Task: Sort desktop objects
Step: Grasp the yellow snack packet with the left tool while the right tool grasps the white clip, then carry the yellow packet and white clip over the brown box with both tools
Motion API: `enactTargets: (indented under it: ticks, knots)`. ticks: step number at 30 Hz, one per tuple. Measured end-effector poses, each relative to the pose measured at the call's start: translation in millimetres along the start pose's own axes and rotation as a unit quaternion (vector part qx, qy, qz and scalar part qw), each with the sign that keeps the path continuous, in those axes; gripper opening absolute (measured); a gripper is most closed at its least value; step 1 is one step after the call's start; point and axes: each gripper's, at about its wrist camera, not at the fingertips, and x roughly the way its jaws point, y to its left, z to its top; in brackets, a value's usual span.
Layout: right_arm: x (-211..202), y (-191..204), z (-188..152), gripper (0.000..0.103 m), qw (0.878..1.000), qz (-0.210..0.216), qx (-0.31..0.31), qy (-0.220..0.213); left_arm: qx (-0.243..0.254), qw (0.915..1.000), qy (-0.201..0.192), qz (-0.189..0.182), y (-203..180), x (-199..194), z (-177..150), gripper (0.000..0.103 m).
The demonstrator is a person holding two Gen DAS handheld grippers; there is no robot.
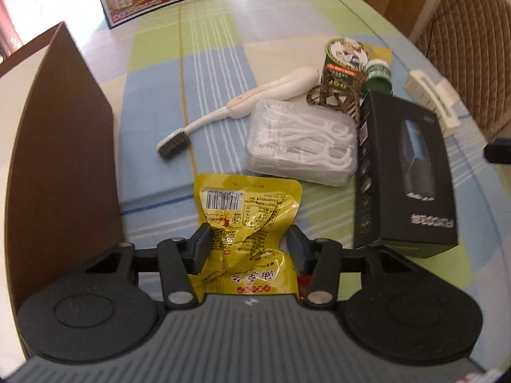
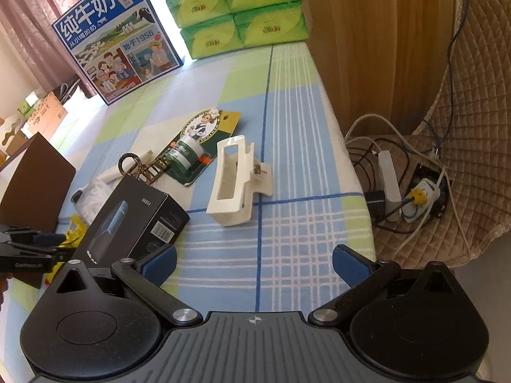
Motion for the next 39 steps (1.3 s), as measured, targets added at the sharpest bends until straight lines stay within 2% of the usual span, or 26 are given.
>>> enactTargets:
  ticks: [7,21,26,28,35,37,39]
  knots:
    - [2.3,5.5,7.2,0.101,1.000,0.003,-0.016,-0.008,-0.008,0.9991,-0.040,-0.010,-4.6,-36.3,-4.4,0.037]
    - [15.4,22.3,29.9,0.100,0.998,0.002,-0.056,-0.031,-0.070,0.9919,-0.105,-0.018,2.0,-106.6,-24.2,0.037]
    - [33.0,30.2,44.5,0.081,0.997,-0.023,-0.071,-0.030,-0.085,0.9876,-0.131,-0.008,10.1,-127.1,-21.3,0.037]
    - [41.9,32.0,49.4,0.069,0.996,-0.030,-0.072,-0.031,-0.091,0.9857,-0.142,-0.005,12.7,-133.9,-19.9,0.037]
    - [73.2,39.1,53.5,0.049,0.994,-0.065,-0.092,-0.001,-0.102,0.9820,-0.160,0.001,14.8,-148.0,-21.2,0.037]
    - [74.0,41.7,51.2,0.040,0.990,-0.082,-0.114,0.000,-0.104,0.9813,-0.162,0.000,15.1,-150.0,-23.5,0.037]
    - [69.6,42.0,49.3,0.038,0.989,-0.082,-0.122,-0.001,-0.106,0.9806,-0.165,0.001,16.1,-152.8,-26.2,0.037]
